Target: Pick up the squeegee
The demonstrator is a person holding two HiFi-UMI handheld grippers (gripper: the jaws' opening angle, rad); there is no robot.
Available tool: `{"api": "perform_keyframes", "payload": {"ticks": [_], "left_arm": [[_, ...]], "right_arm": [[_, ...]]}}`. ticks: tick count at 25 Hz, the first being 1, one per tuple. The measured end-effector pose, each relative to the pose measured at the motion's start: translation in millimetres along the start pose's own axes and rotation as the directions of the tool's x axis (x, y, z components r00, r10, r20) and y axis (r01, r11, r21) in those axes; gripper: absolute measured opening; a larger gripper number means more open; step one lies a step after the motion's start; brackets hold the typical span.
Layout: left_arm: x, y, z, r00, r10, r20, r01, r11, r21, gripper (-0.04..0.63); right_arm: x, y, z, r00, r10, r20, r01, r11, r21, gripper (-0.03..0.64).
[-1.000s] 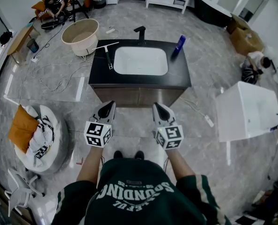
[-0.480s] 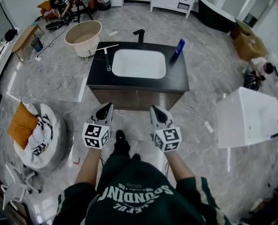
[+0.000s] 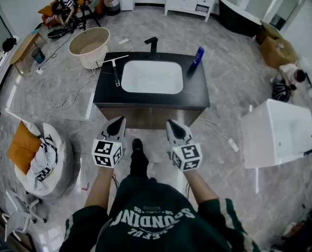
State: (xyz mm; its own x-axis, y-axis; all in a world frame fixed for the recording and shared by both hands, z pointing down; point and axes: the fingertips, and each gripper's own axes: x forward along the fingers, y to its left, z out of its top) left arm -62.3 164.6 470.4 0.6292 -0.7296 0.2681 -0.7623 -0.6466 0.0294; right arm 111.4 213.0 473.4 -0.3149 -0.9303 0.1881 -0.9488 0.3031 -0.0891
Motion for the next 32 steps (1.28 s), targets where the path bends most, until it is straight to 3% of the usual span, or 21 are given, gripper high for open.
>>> {"api": "perform_keyframes", "payload": {"ticks": [13, 32], "left_arm": [[73.4, 39.1, -0.8, 0.999, -0.031, -0.026, 0.03, 0.999, -0.018, 0.002], [217.0, 188.6, 27.6, 0.995, -0.06, -0.082, 0.059, 0.998, -0.014, 0.002]], "right_arm": [[70.5, -28.2, 5.1, 1.0, 0.004, -0.027, -0.005, 1.0, -0.002, 0.002], [272.3, -67.4, 50.7, 0.997, -0.01, -0.081, 0.009, 1.0, -0.012, 0.002]]}}
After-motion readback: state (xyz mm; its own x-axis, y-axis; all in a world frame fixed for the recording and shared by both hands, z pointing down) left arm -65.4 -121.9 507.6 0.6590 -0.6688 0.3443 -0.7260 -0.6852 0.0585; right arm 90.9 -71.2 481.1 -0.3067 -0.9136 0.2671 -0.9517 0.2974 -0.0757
